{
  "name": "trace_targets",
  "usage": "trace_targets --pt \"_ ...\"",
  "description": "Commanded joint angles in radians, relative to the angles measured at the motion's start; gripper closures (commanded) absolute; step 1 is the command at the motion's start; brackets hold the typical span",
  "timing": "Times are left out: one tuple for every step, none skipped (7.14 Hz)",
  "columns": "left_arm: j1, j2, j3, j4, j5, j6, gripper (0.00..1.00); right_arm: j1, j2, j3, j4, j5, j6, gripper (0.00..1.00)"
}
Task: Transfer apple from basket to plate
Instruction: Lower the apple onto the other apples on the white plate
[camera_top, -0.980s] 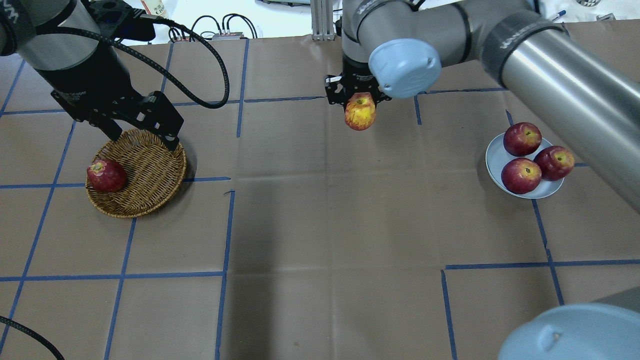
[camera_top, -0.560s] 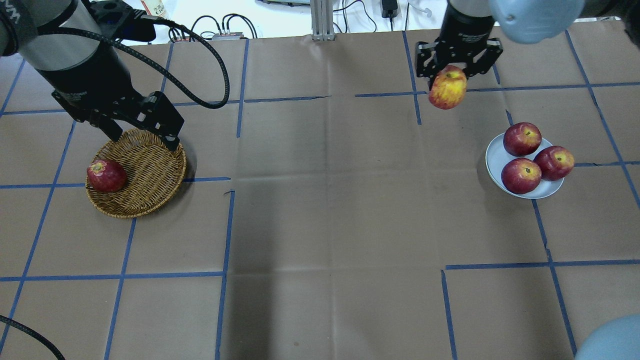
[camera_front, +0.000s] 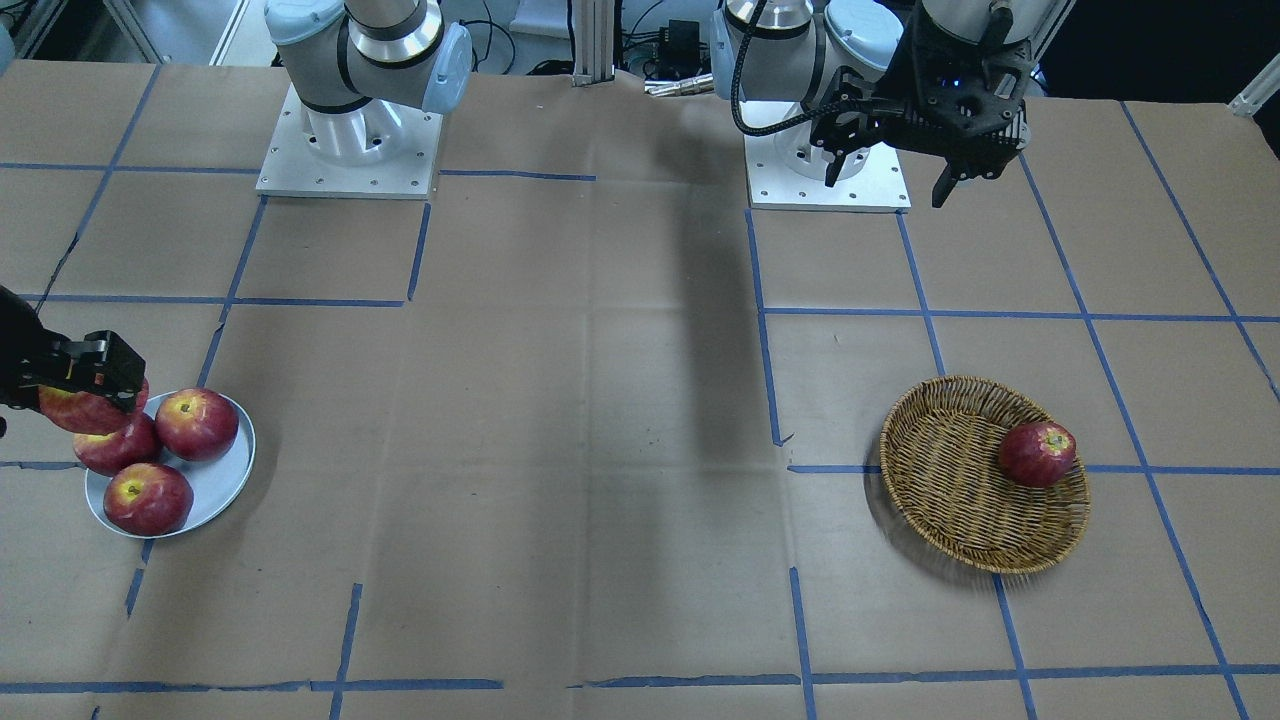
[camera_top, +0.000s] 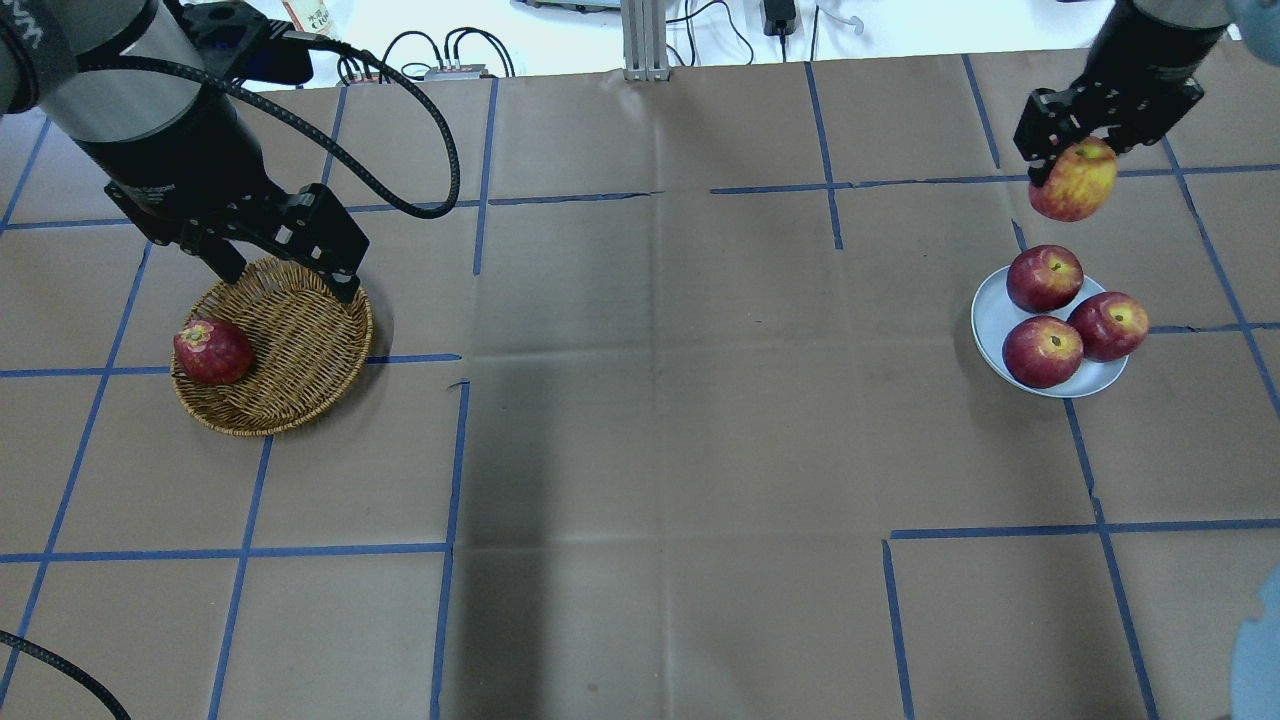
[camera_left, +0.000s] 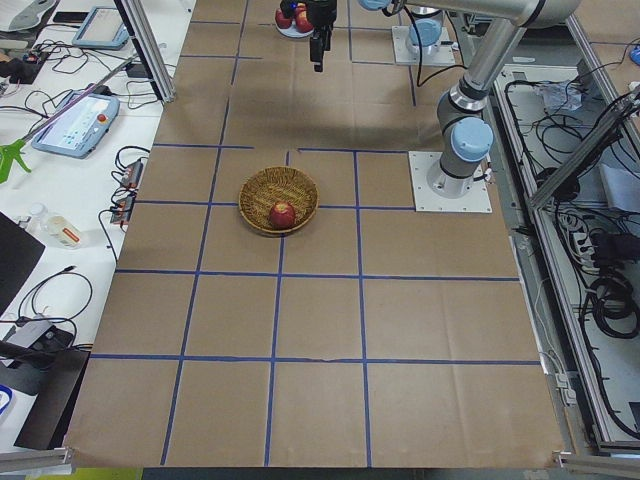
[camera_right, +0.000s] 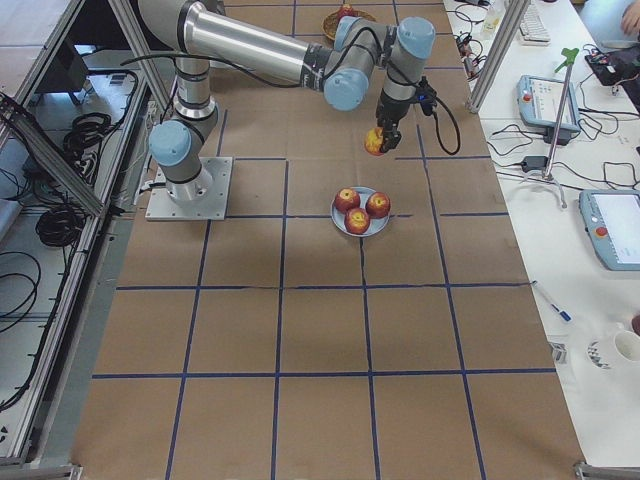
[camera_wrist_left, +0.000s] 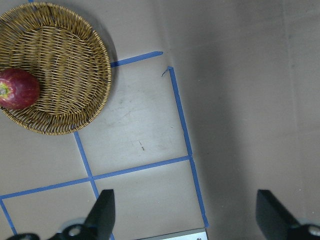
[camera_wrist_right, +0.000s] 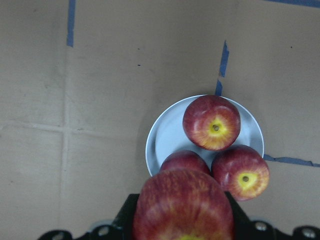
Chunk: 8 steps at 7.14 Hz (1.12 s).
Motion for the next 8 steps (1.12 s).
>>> trace_targets --pt "0.001 -0.001 -0.001 0.0 0.0 -0.001 0.01 -0.085 0.007 0.132 -0.178 0.016 -0.13 0.39" --pt "-0.001 -0.004 -0.001 0.0 0.0 -0.001 0.01 -0.087 0.007 0.199 -0.254 0.05 -0.133 0.39" --pt "0.001 0.0 -0.001 0.0 0.0 -0.001 0.01 -0.089 0.009 0.252 -0.337 0.05 -0.139 0.39" --pt "-0.001 0.0 -0.001 -0.002 0.0 -0.001 0.01 -0.092 0.009 0.295 -0.385 0.049 -0.17 0.39" --pt "-0.001 0.002 -0.001 -0.002 0.0 -0.001 0.01 -0.109 0.012 0.316 -0.415 0.049 -0.171 0.39" --pt "-0.001 0.002 -0.001 -0.002 0.0 -0.001 0.01 -0.112 0.015 0.321 -0.417 0.049 -0.171 0.39" --pt "-0.001 0.006 -0.001 -0.002 0.0 0.0 0.01 -0.112 0.018 0.323 -0.417 0.046 -0.171 0.39" --pt "-0.001 0.003 -0.001 -0.002 0.0 -0.001 0.01 -0.112 0.018 0.332 -0.417 0.044 -0.171 0.38"
